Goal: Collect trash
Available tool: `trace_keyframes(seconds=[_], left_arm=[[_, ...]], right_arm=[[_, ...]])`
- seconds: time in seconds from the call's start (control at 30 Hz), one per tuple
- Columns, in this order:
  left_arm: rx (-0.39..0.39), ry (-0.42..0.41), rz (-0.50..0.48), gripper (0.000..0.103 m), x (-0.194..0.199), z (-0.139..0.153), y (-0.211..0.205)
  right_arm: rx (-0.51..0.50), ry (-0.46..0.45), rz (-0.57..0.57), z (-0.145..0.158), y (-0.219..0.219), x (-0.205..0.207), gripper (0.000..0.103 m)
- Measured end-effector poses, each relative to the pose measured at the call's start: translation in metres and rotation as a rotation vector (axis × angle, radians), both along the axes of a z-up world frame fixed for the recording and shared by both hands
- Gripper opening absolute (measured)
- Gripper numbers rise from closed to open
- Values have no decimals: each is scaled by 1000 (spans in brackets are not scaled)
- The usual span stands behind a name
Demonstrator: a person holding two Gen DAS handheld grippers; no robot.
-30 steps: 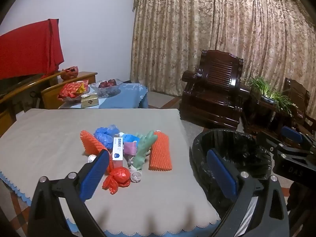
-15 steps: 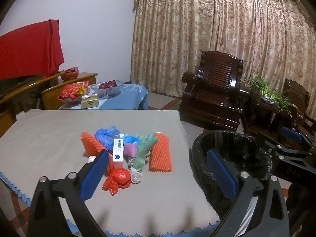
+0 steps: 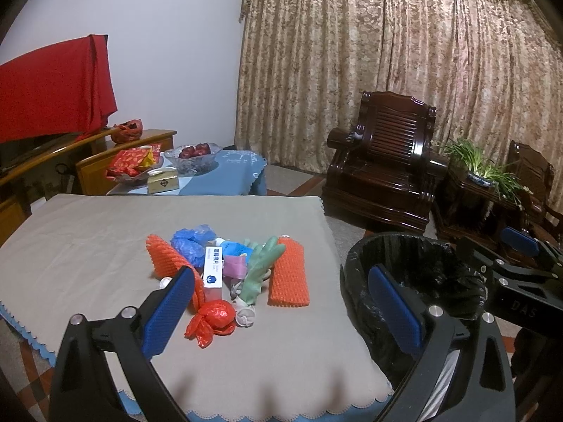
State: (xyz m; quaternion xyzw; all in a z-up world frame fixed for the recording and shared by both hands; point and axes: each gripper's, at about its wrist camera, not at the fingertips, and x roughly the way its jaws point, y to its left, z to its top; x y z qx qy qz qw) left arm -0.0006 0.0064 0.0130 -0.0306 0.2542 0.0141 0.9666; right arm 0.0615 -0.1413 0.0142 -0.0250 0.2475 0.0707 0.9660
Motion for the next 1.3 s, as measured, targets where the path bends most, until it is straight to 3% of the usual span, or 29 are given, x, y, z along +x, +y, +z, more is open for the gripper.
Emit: trace_keyframes(seconds=[1.3], left_arm=[[2,9,4,97,2,-5,4]], right_arm=[[4,3,-2,-4,-2,1,98]])
